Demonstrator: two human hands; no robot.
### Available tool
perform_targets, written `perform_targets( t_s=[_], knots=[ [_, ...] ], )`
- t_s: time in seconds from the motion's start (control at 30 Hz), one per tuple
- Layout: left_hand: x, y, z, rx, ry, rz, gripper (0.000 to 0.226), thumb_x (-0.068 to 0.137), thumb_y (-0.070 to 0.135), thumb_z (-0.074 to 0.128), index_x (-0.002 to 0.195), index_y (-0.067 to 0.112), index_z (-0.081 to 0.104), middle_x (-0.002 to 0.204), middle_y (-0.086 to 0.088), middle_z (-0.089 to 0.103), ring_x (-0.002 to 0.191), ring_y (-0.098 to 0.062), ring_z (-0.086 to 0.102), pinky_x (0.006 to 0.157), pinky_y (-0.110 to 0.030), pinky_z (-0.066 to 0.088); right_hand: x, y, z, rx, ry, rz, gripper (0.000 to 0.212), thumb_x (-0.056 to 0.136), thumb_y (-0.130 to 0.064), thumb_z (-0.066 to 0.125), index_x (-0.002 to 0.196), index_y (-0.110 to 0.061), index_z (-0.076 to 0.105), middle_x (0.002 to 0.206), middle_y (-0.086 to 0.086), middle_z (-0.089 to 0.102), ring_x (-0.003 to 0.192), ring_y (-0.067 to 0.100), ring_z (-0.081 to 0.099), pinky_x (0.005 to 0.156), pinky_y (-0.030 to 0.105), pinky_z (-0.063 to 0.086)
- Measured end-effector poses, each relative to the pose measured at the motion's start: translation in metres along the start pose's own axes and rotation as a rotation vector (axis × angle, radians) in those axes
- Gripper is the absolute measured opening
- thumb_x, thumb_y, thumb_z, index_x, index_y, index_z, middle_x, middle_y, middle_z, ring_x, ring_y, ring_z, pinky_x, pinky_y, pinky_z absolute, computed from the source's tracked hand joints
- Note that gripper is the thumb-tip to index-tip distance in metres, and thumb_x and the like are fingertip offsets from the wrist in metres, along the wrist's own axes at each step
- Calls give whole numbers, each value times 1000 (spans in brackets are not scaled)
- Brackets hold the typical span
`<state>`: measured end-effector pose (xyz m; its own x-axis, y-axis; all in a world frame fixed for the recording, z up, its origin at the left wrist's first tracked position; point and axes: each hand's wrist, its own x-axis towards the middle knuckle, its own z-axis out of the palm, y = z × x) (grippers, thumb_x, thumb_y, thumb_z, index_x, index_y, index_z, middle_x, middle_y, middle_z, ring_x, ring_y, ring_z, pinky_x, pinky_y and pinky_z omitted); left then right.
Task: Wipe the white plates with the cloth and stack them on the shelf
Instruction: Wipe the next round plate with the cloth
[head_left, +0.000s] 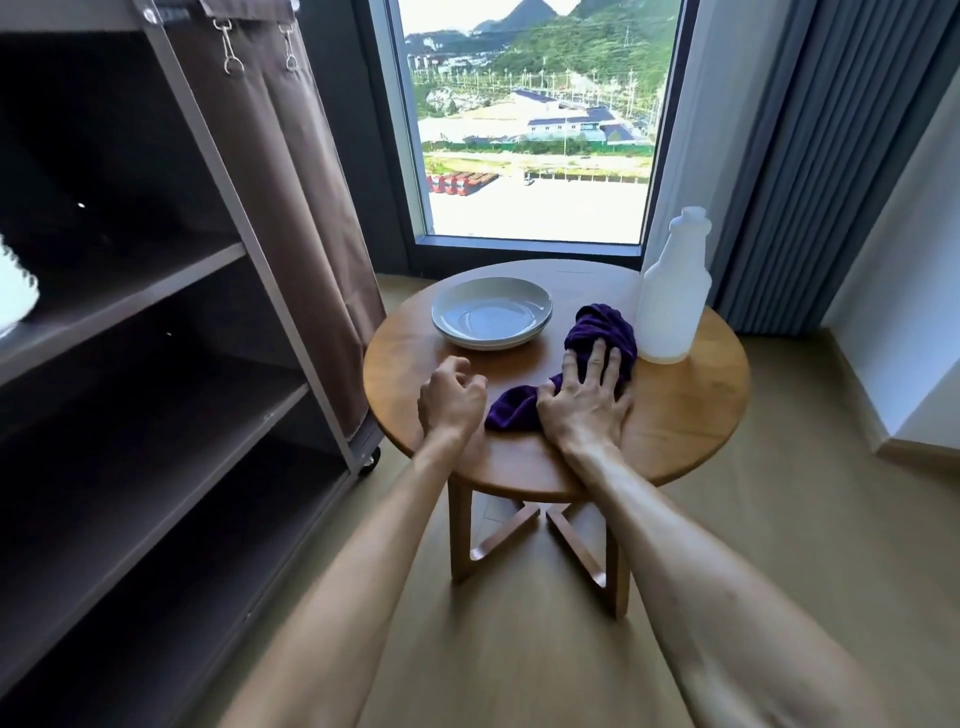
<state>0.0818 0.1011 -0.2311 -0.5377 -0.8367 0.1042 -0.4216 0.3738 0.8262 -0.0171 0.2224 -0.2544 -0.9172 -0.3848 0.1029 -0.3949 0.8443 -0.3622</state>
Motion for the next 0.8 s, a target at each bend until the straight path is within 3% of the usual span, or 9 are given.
perform_targets(
  t_s=[0.13,0.27,0.37,0.53,0.67,0.8],
  knots=[
    [55,14,14,-156,63,-179,33,93,31,61,119,10,59,116,-15,72,111,-36,66,94,-39,53,3,-2,1,-6,24,-7,64,100,-44,34,161,-27,22,171,8,-4,157,28,-6,120,59,8],
    [91,24,27,-107,153,-275,54,98,35,62,134,0,44,137,-23,59,126,-43,56,99,-42,45,6,-2,6,-8,59,-4,63,100,-43,36,160,-27,26,171,9,0,157,28,-4,119,60,12],
    [119,17,29,-83,171,-343,58,95,34,68,137,-2,50,140,-22,59,129,-40,57,102,-41,48,8,-2,8,-1,73,-12,63,99,-43,37,159,-26,28,171,9,1,157,29,-2,119,60,12],
    [146,10,21,68,117,-310,48,91,22,68,129,-4,62,134,-14,65,124,-35,61,99,-35,51,7,-1,7,-4,77,-17,64,98,-43,36,159,-26,26,171,10,0,157,30,-3,119,61,12],
    [150,15,15,156,145,-279,39,93,12,63,127,-6,64,130,-23,65,120,-41,63,96,-41,53,6,-2,4,-4,74,-19,64,99,-42,36,160,-26,26,171,10,-1,157,29,-3,119,61,10],
    [154,18,6,151,150,-182,33,86,12,60,113,-5,70,112,-23,73,98,-41,72,84,-46,62,6,-2,4,-10,75,-13,64,99,-42,36,159,-26,27,171,10,0,157,29,-2,120,61,9]
  ],
)
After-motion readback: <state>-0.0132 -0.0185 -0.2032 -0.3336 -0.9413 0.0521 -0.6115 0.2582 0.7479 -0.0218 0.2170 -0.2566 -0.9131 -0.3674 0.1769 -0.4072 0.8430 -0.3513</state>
